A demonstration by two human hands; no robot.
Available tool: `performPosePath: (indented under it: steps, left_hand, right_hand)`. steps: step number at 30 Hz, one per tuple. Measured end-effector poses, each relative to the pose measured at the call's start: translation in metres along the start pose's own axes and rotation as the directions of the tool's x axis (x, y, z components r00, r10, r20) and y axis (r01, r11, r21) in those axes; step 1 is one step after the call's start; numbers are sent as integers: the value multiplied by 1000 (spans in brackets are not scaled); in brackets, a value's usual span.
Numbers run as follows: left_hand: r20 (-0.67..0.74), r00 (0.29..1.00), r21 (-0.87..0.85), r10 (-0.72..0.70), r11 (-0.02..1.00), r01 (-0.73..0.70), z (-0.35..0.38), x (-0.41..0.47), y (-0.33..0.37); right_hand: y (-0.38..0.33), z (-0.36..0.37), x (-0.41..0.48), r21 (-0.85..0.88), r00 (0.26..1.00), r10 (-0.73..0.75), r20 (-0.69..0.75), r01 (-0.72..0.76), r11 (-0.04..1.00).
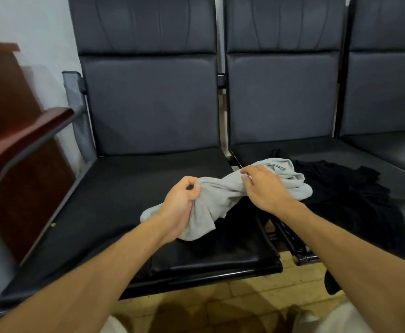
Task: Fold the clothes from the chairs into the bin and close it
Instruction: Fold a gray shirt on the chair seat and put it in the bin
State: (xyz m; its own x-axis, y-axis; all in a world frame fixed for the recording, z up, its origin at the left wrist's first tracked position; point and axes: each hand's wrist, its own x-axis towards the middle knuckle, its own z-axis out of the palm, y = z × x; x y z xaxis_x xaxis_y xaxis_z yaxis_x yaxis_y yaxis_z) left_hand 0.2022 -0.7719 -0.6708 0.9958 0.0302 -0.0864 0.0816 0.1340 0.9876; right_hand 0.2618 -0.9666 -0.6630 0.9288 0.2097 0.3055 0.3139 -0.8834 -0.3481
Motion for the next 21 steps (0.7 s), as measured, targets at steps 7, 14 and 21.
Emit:
performPosePath:
  steps: [7,14,21]
  left_hand:
    - [-353,929,243,110,970,-23,-71,-14,23]
    - [-283,954,899,97,373,228,-125,-24,5]
    - [100,985,995,138,-40,-95,-103,-29,7]
  right_hand:
    - [-15,16,1,-19,995,-59,81,61,998]
    - [-24,27,-2,-82,884,-124,452,180,980]
    - [-23,30,3,-151,855,-91,510,193,969]
